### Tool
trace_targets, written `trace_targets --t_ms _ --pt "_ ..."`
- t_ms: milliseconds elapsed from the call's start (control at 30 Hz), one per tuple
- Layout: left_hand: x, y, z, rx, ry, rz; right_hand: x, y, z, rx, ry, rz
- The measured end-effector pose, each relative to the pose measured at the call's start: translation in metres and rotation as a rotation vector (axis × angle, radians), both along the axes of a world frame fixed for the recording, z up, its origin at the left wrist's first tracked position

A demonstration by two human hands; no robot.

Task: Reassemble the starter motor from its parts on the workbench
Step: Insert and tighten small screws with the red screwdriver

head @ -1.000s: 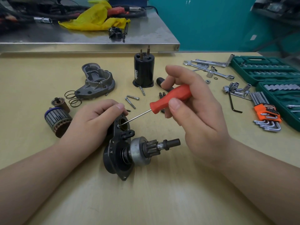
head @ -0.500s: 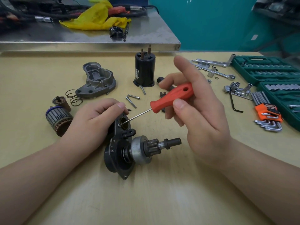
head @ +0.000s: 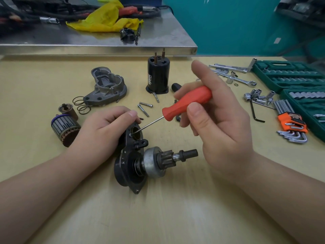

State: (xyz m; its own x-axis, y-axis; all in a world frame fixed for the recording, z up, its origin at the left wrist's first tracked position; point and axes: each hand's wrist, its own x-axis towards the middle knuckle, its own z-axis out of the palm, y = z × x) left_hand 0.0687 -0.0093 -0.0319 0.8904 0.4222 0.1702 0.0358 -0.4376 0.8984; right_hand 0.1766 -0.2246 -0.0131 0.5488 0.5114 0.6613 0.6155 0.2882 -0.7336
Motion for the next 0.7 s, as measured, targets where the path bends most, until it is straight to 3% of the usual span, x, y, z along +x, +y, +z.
trace_targets --t_ms 167,433,700 --pt "-0.0004 -0.0005 0.0005 -0.018 0.006 -0.001 0.0002 0.0022 0.0054 -0.013 -0.049 -0.125" --pt "0.0001 0.0002 -0.0002 0.021 0.013 0.009 0.0025 0.0001 0.0017 0.011 0.001 -0.012" --pt "0.0010 0.0006 -0.0009 0.014 0.011 0.008 0.0033 -0.0017 0.0060 -0.021 -0.054 -0.102"
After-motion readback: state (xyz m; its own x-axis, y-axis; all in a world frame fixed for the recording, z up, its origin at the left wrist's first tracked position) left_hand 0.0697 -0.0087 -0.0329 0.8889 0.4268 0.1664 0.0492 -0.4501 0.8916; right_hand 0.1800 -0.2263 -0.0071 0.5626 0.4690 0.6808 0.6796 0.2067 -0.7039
